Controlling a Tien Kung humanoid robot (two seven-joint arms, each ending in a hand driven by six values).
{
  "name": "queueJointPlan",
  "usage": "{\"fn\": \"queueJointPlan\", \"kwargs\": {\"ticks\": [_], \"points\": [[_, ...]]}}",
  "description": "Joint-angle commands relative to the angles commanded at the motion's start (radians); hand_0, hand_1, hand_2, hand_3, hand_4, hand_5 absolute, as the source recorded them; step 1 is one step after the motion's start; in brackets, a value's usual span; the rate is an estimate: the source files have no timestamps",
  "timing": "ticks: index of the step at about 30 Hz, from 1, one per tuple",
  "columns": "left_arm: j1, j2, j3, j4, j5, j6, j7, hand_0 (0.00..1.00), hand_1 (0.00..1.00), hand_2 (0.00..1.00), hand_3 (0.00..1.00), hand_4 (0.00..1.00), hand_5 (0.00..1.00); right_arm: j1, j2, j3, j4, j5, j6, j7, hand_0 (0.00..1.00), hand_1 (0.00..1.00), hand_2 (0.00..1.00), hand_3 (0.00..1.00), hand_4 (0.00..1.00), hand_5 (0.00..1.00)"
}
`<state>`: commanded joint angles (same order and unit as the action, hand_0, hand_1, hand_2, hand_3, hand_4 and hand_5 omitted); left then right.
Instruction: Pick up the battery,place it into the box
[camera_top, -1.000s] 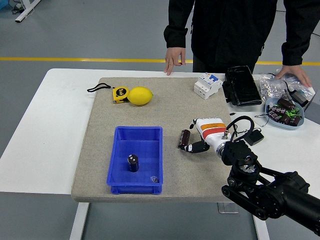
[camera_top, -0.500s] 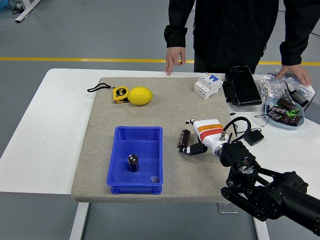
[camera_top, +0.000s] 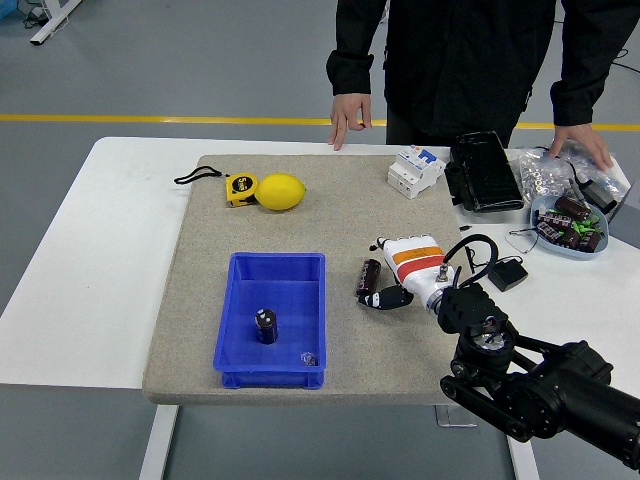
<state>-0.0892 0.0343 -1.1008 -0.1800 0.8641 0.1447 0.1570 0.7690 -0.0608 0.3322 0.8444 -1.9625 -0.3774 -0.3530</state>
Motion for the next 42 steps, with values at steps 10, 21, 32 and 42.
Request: {"fn": "queueJointPlan", "kwargs": {"ticks": [10,21,32,42], "points": [[-0.006,0.001,0.007,0.000,-0.004,-0.002,-0.001,0.760,0.710,0.734,0.634,0.708,0.618,0.014,0.006,-0.022,-0.019,0.001,-0.007,0.007,0.169,0.145,0.258,0.730,0.998,0.554],[-0.010,0.000,0.013,0.000,-0.012,-0.002,-0.001,0.758,0.710,0.735,0.634,0.708,0.618,0.023,0.012,-0.045,-0.036,-0.004,-0.021,0.011,0.164,0.136,0.238,0.677,0.998,0.502],[-0.012,0.000,0.016,0.000,-0.013,-0.003,-0.001,0.759,0.710,0.735,0.635,0.709,0.616,0.025,0.017,-0.059,-0.049,-0.011,-0.030,0.015,0.164,0.134,0.221,0.600,0.998,0.460],[-0.012,0.000,0.014,0.000,-0.011,-0.002,-0.001,0.760,0.710,0.735,0.634,0.708,0.616,0.025,0.020,-0.061,-0.048,-0.016,-0.049,0.020,0.157,0.124,0.204,0.525,0.998,0.419]]}}
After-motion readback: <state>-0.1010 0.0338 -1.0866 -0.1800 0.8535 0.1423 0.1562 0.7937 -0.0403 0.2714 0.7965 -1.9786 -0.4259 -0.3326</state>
